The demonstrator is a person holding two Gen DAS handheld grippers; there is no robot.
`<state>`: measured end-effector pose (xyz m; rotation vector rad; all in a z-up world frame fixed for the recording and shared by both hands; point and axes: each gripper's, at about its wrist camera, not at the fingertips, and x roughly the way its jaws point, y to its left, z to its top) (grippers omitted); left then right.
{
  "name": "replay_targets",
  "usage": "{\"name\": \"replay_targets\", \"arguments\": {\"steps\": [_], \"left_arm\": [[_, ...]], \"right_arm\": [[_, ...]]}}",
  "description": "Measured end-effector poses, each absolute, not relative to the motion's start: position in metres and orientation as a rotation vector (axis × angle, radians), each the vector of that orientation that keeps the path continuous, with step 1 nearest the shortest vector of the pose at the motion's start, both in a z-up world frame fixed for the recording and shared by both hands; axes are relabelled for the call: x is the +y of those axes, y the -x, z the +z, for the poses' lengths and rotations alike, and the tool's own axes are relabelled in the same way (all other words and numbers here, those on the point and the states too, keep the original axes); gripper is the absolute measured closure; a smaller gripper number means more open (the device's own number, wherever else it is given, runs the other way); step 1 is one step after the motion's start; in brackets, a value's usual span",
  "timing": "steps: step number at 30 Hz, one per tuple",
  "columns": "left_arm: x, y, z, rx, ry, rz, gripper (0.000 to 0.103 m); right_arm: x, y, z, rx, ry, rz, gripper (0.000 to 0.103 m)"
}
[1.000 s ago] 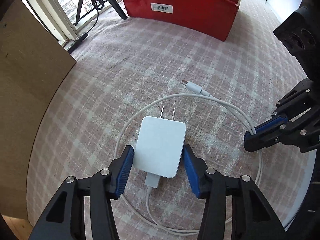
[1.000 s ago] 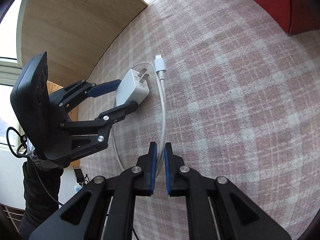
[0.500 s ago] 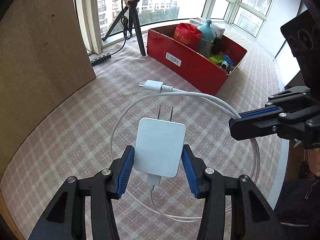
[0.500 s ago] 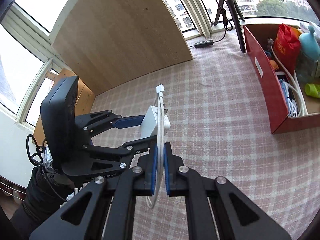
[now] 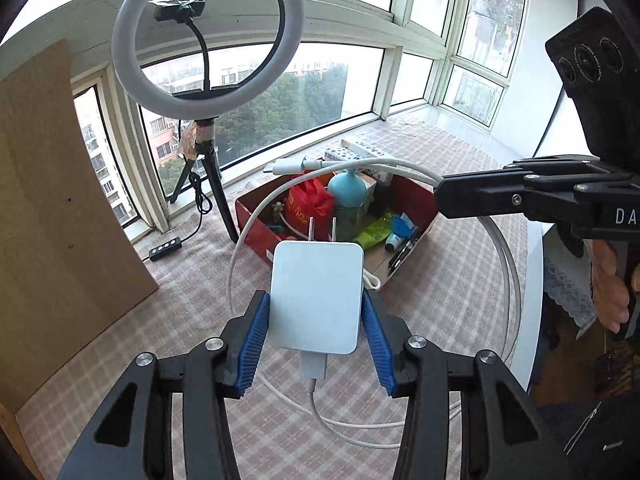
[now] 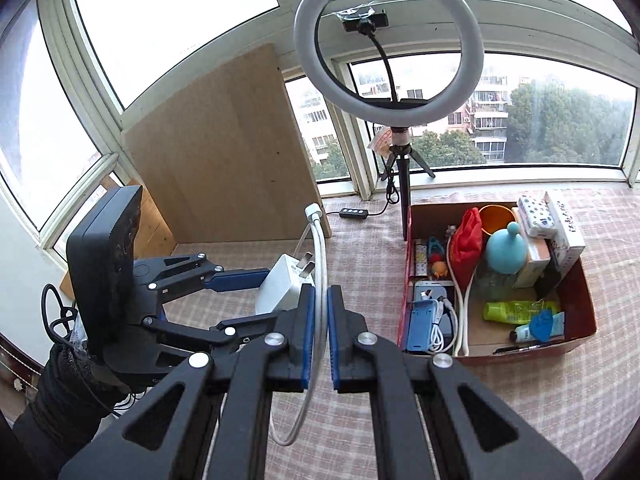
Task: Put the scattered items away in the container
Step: 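Carry the charger in the left gripper while the right gripper carries the cable over the box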
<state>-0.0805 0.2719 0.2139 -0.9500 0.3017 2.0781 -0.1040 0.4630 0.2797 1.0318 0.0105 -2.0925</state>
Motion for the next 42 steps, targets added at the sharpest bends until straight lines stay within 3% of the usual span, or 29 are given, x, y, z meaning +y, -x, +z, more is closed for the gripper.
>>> {"name": "replay_targets", "arguments": {"steps": [11,23,32,42], "left_arm": [[0.377,0.136,0.179,0.202,1.007,2.060,0.059],[0.382,0.183,0.130,0.136,1.133,2.116,0.059],[0.388,0.180,0.104,0.224,1.201,2.109,0.059],[0.410,0.175,0.098,0.403,1.253,2.103,0.059]], "right_arm": [[0.496,0.200,0.255,0.113,-1.064,-2.146,0.096],[0.455,0.253,0.213,0.201,-1.076,-2.097,0.096],[0.440,0.262,0.172,0.209,-1.152,-2.063,0.096],[0.436,0.271,0.163,0.165,-1.214,-2.018,0.096]]}}
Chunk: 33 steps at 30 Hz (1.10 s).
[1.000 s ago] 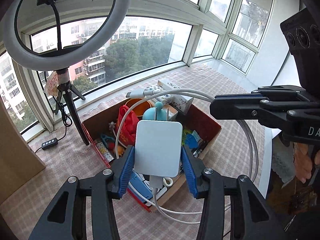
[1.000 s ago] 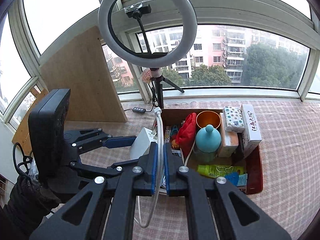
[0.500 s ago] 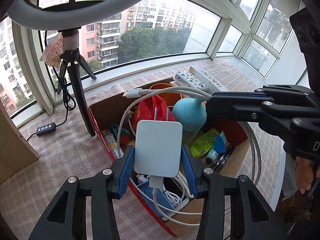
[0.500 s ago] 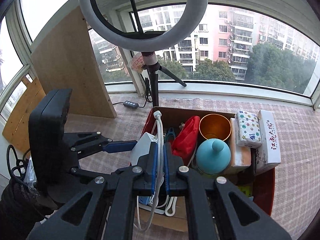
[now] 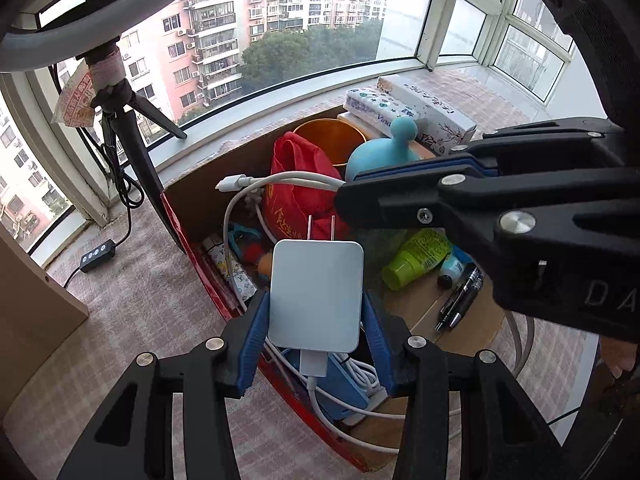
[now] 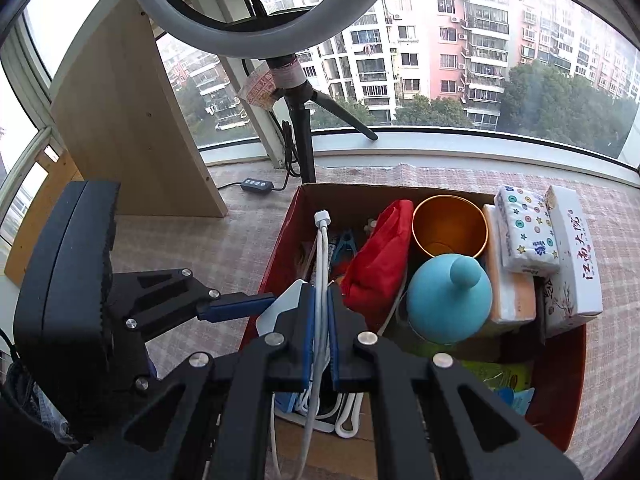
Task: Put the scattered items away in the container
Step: 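Carry the charger in the left gripper while the right gripper carries the cable over the box, then lower the charger and cable into the box with both grippers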
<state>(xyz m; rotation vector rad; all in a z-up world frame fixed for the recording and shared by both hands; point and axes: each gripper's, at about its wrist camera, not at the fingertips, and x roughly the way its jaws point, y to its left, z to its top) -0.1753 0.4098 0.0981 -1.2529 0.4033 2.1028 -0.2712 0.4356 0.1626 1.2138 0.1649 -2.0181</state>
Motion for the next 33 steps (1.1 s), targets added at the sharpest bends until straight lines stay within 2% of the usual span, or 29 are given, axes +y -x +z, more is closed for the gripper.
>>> {"name": "replay_targets", "arguments": {"steps": [12,19,25,29,32,33], "left_arm": [[0.408,0.191,0.081,0.363,1.395,1.994,0.059],[0.417,0.185,0.080,0.420,1.415,1.995,0.059],[0.410,0.180,0.087,0.408,1.400,1.999,0.067],[0.407,0.178,0.095,0.389,1.379,2.012,0.067],[0.414,0.177,0.099,0.412,1.361,2.022,0.059],[0.416,0.178,0.098,0.414,1.368,2.027,0.049]], "right_arm": [[0.439,0.286,0.154,0.091,-1.260,-1.975,0.096],[0.441,0.286,0.152,0.077,-1.265,-1.960,0.096],[0.437,0.284,0.155,0.086,-1.258,-1.960,0.096],[0.434,0.282,0.155,0.095,-1.253,-1.957,0.096],[0.431,0.282,0.155,0.100,-1.256,-1.954,0.096],[0.431,0.283,0.153,0.098,-1.263,-1.953,0.096]]}}
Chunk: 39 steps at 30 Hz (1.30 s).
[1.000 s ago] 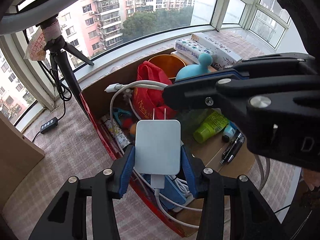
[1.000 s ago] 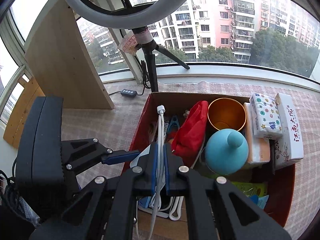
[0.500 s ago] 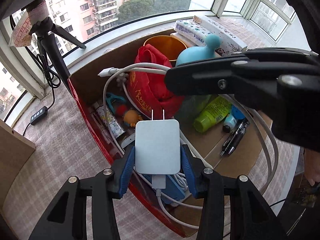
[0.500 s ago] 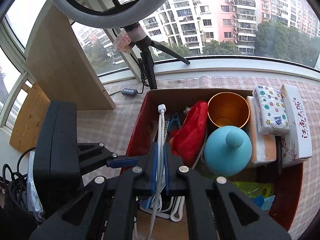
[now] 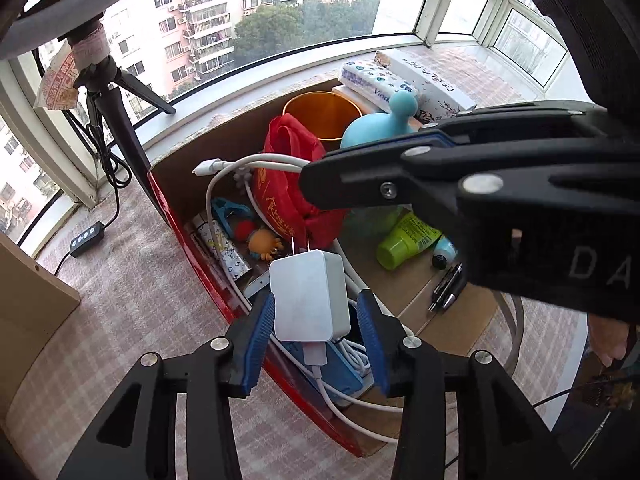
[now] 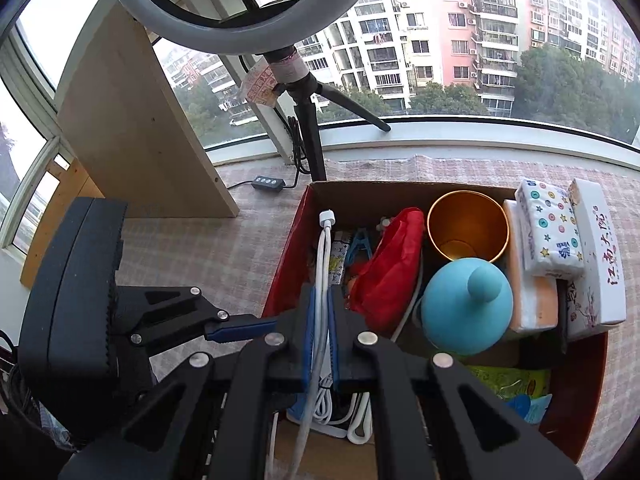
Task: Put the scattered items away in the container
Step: 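Lower the charger and cable into the box with both grippers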
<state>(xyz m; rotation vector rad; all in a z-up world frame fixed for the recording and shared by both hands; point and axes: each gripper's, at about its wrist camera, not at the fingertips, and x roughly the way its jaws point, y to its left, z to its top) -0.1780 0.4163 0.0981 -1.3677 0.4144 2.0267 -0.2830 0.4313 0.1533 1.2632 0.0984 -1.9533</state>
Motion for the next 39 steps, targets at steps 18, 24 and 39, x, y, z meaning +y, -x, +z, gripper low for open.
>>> {"name": "replay_targets", "arguments": {"steps": [18,24,39], "left_arm": [[0.415,0.178,0.086,0.404,1.441,2.049,0.062],[0.433,0.177,0.081,0.484,1.435,2.036,0.045],[0.416,0.181,0.087,0.445,1.460,2.052,0.103]], "right_arm": [[0.447,0.306,0.118,0.124,-1.393,-2.000,0.097],[0.445,0.308,0.122,0.093,-1.389,-1.982,0.097],[0.441,0.307,0.112,0.122,-1.413,-1.993,0.097]]}}
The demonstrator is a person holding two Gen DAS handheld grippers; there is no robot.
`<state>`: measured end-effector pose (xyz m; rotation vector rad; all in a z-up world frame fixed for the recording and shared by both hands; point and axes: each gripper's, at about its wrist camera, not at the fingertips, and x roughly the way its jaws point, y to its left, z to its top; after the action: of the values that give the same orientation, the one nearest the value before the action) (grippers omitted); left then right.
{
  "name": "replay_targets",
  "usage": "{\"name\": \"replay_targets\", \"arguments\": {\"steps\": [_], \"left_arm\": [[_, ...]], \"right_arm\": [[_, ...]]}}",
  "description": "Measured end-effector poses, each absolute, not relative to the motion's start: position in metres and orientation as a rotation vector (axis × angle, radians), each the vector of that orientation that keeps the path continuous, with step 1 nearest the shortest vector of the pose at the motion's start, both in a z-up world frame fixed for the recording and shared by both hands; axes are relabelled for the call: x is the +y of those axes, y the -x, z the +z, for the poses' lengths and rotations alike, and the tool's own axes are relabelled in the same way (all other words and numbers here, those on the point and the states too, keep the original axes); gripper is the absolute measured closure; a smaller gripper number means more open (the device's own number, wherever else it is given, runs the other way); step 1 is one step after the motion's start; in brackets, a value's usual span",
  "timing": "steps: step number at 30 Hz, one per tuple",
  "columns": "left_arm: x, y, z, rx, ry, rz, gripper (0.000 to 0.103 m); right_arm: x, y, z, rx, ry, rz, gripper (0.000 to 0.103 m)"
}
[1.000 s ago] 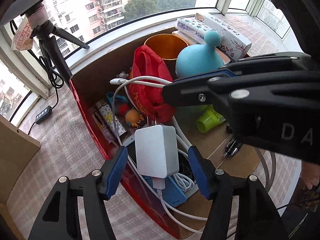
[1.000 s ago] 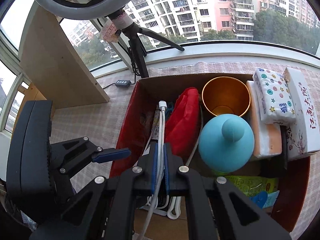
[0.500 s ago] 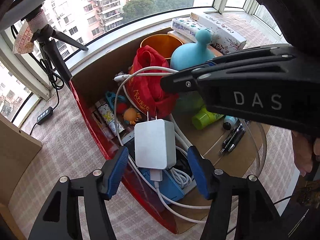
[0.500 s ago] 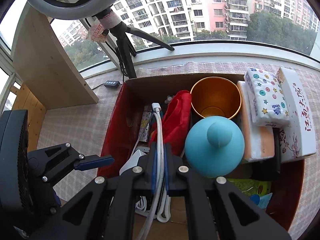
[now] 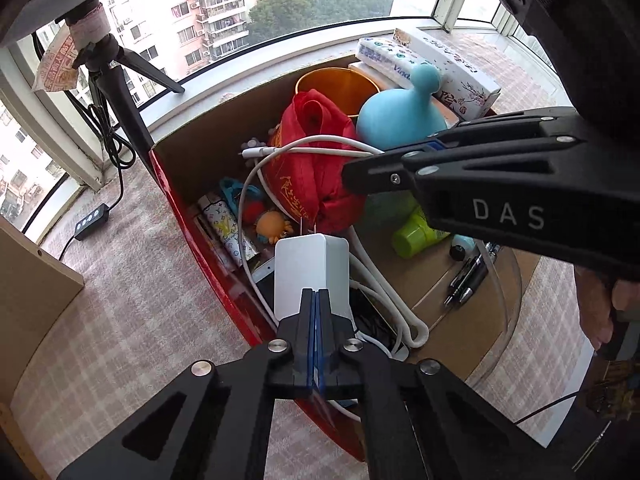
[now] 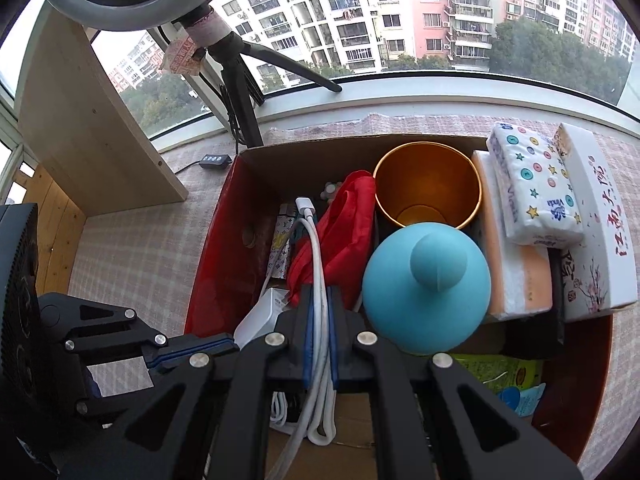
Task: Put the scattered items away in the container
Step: 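Lower the charger and cable into the box with both grippers, then open the left gripper to release the charger while the right gripper releases the cable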
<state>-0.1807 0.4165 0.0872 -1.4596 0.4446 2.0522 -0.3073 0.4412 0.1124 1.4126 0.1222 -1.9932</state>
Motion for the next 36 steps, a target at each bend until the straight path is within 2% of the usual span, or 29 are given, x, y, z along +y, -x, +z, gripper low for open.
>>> {"name": "replay_targets", "arguments": {"steps": [2,3,4,5,6,7,9,14,16,21,25,36], "left_arm": [[0.414,0.182,0.088,0.419,1.462,2.059,0.101],[0.413,0.182,0.088,0.405,1.456,2.054,0.094],[0.415,0.180,0.088,0.392,1.455,2.050,0.078],[0.416,0.178,0.088,0.381,1.456,2.045,0.069],[0.421,0.176,0.088,0.397,1.451,2.049,0.048],[0.426,0.173,0.088,0.422,1.444,2.055,0.038],[0.435,0.172,0.085,0.464,1.431,2.061,0.040],[0.441,0.182,0.073,0.491,1.459,2.069,0.053],[0.440,0.184,0.066,0.512,1.470,2.059,0.064],[0.436,0.183,0.068,0.519,1.412,2.080,0.075],[0.433,0.181,0.072,0.524,1.394,2.079,0.078],[0.414,0.178,0.088,0.474,1.410,2.084,0.080]], "right_arm": [[0.441,0.308,0.112,0.120,-1.412,-1.991,0.097],[0.441,0.308,0.112,0.120,-1.413,-1.991,0.097],[0.441,0.308,0.112,0.119,-1.414,-1.991,0.097],[0.440,0.308,0.112,0.121,-1.414,-1.991,0.097],[0.440,0.307,0.112,0.123,-1.413,-1.990,0.097],[0.440,0.307,0.112,0.125,-1.413,-1.990,0.097],[0.440,0.307,0.112,0.123,-1.416,-1.989,0.096],[0.446,0.310,0.108,0.074,-1.434,-1.969,0.096],[0.450,0.312,0.107,0.035,-1.437,-1.955,0.096],[0.452,0.312,0.106,0.002,-1.441,-1.942,0.097],[0.448,0.311,0.108,0.026,-1.432,-1.952,0.097],[0.449,0.312,0.108,0.035,-1.429,-1.964,0.097]]}}
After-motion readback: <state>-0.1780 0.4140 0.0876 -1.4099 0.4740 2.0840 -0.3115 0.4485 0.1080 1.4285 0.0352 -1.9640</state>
